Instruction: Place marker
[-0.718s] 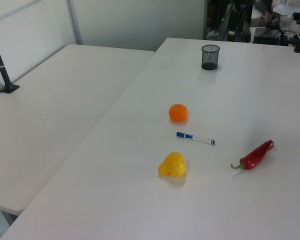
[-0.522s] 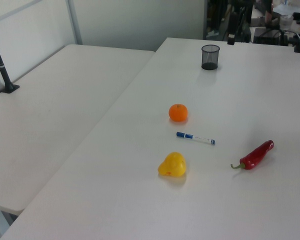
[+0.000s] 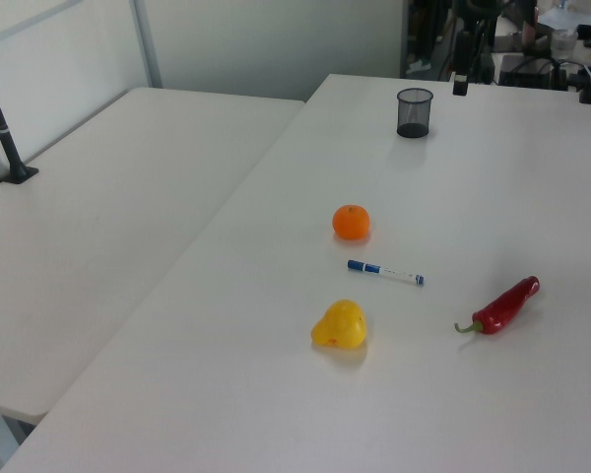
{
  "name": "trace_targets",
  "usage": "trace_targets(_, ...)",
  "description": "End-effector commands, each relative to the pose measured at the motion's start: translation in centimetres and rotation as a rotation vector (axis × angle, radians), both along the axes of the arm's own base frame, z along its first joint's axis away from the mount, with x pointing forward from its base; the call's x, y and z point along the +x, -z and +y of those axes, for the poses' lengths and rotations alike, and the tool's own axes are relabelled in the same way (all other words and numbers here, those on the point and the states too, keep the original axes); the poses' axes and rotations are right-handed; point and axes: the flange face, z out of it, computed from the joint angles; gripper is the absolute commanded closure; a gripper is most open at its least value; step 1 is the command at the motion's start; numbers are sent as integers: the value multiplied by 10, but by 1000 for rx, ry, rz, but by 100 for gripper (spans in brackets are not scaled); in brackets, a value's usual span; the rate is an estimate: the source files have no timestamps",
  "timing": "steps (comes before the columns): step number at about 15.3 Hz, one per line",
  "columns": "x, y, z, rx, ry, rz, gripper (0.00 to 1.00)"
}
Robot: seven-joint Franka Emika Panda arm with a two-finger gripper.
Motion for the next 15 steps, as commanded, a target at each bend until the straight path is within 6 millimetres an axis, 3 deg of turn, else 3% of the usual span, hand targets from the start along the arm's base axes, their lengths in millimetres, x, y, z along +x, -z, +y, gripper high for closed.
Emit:
trace_targets(1,-3,7,4,-9,-19,15,0)
trace_targets(5,10,36,10,-14,-28,62,0)
trace_targets(8,34,80,35,-17,-63,72,0)
trace_targets(10,45,104,39,-11,-63,35,0)
trace_targets(15,51,159,67,5,-95,-40,0)
